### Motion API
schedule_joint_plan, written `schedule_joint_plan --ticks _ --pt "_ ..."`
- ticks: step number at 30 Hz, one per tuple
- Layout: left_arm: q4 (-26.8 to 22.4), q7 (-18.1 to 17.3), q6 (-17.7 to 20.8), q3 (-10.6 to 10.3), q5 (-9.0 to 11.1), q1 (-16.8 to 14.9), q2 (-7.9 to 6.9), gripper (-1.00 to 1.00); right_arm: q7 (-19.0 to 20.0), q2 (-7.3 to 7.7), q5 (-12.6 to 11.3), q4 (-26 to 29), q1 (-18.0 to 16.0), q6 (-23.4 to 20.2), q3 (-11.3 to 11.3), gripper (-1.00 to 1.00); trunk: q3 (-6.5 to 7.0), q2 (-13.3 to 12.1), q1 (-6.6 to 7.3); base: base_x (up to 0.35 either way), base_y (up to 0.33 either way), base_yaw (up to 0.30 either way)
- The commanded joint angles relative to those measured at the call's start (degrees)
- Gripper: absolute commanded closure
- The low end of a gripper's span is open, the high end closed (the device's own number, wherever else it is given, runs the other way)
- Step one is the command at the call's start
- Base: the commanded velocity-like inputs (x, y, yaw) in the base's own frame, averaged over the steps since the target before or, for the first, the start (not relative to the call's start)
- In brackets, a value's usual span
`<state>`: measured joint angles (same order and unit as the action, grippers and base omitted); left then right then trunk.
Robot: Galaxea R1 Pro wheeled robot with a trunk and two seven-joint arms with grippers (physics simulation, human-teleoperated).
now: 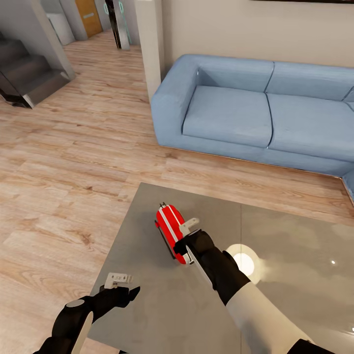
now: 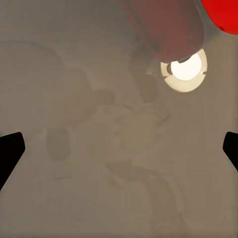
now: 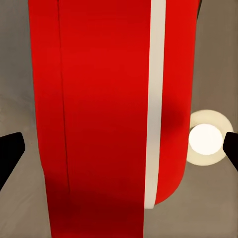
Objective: Turn on the radio receiver that's on the table in the living room.
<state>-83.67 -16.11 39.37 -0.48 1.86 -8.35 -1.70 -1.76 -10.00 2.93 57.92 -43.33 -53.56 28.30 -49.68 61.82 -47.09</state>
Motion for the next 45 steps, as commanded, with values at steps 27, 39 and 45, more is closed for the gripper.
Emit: schedule_joint_plan --ticks 27,39,45 --pt "-0.04 -0.01 0.06 -0.04 -0.01 0.0 0.01 -1.0 0.36 0.0 -0.36 -0.05 0.0 0.02 0.09 1.0 0.0 0.0 0.0 0.0 0.0 0.0" --pt "-0.02 0.0 0.07 -0.04 0.06 0.0 0.03 -1.0 -0.08 0.0 -0.1 -0.66 0.0 1.08 0.01 1.0 0.0 0.0 0.0 0.0 0.0 0.0" --pt "0.0 -0.02 -0.04 -0.04 0.08 0.0 0.03 -1.0 0.11 0.0 0.42 2.53 0.0 1.03 0.06 1.0 0.0 0.0 0.0 0.0 0.0 0.0"
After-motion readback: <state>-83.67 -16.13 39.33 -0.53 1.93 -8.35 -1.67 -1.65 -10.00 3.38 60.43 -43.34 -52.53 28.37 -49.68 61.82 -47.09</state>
